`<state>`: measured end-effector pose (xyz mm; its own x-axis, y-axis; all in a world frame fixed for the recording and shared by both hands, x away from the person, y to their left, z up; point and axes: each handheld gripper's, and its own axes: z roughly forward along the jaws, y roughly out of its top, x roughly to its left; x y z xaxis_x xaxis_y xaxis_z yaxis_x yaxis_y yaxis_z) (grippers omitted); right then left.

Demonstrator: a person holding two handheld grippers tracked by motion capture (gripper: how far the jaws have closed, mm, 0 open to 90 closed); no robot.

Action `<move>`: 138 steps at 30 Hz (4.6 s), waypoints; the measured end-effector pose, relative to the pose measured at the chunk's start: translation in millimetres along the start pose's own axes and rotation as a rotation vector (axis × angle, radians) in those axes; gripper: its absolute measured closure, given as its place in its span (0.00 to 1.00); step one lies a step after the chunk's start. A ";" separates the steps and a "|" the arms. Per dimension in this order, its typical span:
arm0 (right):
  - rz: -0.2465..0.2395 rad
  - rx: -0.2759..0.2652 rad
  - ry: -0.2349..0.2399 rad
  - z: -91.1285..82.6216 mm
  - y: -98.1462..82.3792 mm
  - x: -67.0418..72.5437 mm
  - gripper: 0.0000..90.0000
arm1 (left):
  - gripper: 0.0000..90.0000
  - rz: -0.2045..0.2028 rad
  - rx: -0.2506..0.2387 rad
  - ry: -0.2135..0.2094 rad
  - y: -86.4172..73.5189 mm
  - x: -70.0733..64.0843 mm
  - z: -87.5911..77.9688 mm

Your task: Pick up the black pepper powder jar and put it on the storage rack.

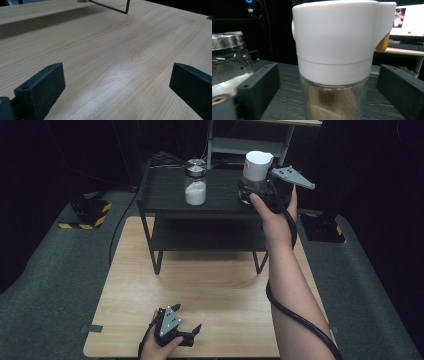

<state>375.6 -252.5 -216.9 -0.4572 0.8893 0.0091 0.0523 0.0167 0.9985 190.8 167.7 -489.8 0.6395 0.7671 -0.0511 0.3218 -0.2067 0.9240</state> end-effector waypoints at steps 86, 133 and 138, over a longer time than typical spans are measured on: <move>-0.061 -0.015 0.202 -172.2 -200.7 -34.2 0.00 | 0.00 0.047 -0.017 0.003 -1.8 -6.5 2.0; -0.104 0.336 0.120 -195.5 -271.5 -42.3 0.00 | 0.00 0.067 -0.004 -0.008 2.1 -9.0 6.7; -0.126 0.356 0.123 -194.3 -268.6 -38.4 0.00 | 0.00 0.068 -0.004 -0.008 2.0 -9.7 6.3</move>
<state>206.6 -379.9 -474.9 -0.5816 0.8091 -0.0843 0.2837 0.2988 0.9111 189.7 156.0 -489.9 0.6652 0.7466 0.0093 0.2746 -0.2562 0.9268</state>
